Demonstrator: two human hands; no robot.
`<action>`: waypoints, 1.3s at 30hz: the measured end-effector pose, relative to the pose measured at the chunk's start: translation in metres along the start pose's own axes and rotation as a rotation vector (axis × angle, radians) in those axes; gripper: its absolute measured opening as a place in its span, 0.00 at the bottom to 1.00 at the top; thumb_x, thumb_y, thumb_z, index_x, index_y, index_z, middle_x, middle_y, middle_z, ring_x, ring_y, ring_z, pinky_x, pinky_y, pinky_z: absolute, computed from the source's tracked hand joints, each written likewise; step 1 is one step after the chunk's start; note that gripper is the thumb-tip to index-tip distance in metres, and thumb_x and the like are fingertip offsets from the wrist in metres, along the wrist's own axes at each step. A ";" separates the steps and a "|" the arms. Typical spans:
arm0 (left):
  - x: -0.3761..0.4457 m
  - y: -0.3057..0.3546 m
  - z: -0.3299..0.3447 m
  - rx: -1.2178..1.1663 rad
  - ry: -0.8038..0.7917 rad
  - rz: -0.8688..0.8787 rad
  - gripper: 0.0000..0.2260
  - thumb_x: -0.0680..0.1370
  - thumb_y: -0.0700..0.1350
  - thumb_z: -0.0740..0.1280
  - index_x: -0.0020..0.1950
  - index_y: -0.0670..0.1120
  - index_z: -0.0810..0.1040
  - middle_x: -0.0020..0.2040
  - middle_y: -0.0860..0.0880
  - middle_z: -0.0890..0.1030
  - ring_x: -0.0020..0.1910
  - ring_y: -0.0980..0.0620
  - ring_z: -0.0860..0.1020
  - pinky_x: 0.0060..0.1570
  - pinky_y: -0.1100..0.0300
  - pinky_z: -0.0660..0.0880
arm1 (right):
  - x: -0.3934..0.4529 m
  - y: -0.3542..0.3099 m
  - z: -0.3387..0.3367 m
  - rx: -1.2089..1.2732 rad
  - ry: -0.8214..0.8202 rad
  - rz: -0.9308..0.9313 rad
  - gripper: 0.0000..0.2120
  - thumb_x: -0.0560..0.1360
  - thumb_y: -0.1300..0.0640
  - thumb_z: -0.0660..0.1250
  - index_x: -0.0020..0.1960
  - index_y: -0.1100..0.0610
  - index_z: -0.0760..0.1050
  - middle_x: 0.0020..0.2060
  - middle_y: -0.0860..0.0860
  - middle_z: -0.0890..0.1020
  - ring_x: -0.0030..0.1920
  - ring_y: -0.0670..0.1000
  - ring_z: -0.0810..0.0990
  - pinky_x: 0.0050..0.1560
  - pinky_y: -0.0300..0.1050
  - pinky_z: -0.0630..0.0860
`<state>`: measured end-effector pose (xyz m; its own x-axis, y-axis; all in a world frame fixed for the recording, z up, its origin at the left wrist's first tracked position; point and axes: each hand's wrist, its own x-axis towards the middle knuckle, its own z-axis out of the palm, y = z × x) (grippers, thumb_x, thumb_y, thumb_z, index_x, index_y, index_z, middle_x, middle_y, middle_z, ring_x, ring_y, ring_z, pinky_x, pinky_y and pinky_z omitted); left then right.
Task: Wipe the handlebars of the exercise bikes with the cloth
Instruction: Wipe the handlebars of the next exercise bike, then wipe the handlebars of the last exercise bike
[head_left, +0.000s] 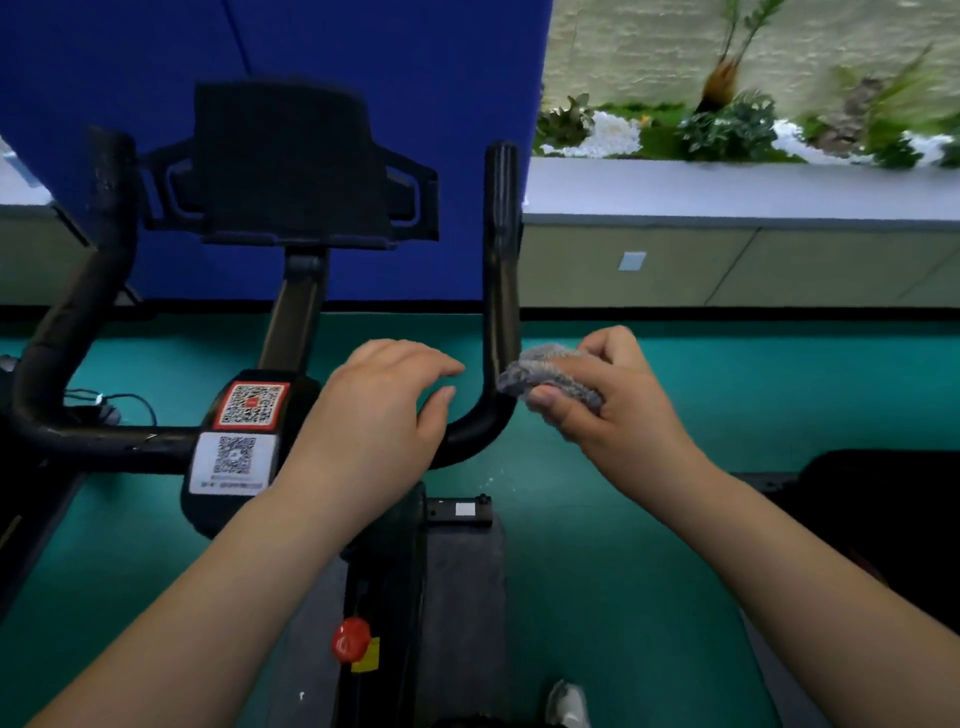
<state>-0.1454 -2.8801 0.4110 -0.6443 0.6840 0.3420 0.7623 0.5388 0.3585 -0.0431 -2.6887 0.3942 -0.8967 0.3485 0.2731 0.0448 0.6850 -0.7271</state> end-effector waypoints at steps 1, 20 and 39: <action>0.002 0.007 0.003 -0.004 -0.012 0.016 0.12 0.74 0.46 0.63 0.56 0.48 0.80 0.52 0.53 0.81 0.55 0.50 0.75 0.58 0.57 0.68 | -0.003 0.006 -0.006 0.034 0.062 0.029 0.09 0.72 0.47 0.67 0.49 0.49 0.81 0.44 0.45 0.64 0.44 0.51 0.71 0.41 0.43 0.74; 0.082 0.176 0.220 0.231 -0.327 -0.086 0.24 0.77 0.53 0.61 0.73 0.51 0.63 0.71 0.51 0.68 0.70 0.47 0.64 0.71 0.51 0.55 | 0.003 0.237 -0.159 -0.083 0.043 0.282 0.15 0.72 0.51 0.71 0.59 0.50 0.79 0.50 0.53 0.66 0.48 0.48 0.72 0.58 0.45 0.73; 0.264 0.092 0.294 0.223 -0.403 -0.347 0.23 0.79 0.55 0.56 0.74 0.50 0.61 0.75 0.49 0.62 0.73 0.48 0.59 0.72 0.50 0.52 | 0.220 0.335 -0.129 -0.061 -0.150 0.317 0.12 0.74 0.45 0.68 0.55 0.46 0.80 0.49 0.54 0.72 0.38 0.48 0.77 0.26 0.36 0.70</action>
<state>-0.2274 -2.5049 0.2789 -0.8183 0.5583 -0.1364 0.5328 0.8259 0.1842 -0.1682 -2.3001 0.2916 -0.8884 0.4552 -0.0590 0.3533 0.5961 -0.7210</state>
